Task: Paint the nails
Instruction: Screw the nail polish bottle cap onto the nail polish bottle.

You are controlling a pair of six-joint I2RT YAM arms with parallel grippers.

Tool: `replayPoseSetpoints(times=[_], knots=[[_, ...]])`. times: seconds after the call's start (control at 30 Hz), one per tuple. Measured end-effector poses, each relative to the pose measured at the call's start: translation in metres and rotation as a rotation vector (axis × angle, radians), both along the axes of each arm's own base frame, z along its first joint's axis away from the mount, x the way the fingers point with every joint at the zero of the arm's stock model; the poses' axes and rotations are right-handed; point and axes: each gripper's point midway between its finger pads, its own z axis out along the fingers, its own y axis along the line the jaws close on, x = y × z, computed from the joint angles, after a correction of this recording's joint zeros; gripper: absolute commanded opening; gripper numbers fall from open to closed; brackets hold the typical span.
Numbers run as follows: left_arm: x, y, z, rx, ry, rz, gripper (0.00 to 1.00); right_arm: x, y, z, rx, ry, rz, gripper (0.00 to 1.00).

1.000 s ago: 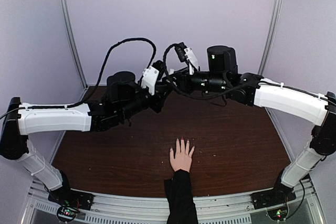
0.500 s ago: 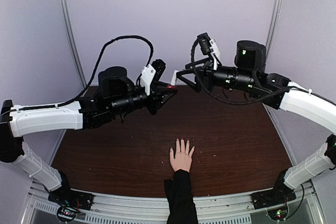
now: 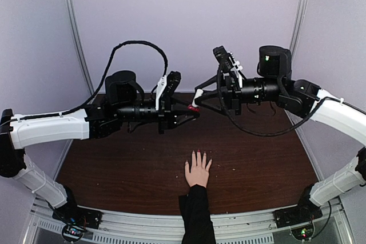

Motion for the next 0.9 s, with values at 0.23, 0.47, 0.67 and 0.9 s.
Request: replayPoseSetpoints(times=[0.23, 0.47, 0.67, 0.9], knots=[[-0.020, -0.001, 0.003, -0.013, 0.017, -0.116, 0.00, -0.016, 0.001, -0.001, 0.001, 0.000, 0.097, 0.22], [-0.024, 0.000, 0.006, -0.024, 0.040, -0.142, 0.00, -0.018, 0.005, 0.000, 0.002, -0.005, 0.137, 0.08], [-0.016, 0.000, 0.006, -0.026, 0.043, -0.095, 0.00, -0.013, 0.006, 0.000, 0.001, -0.008, 0.127, 0.02], [0.009, 0.002, 0.005, -0.017, 0.041, 0.059, 0.00, 0.010, 0.008, -0.002, -0.003, 0.005, 0.023, 0.00]])
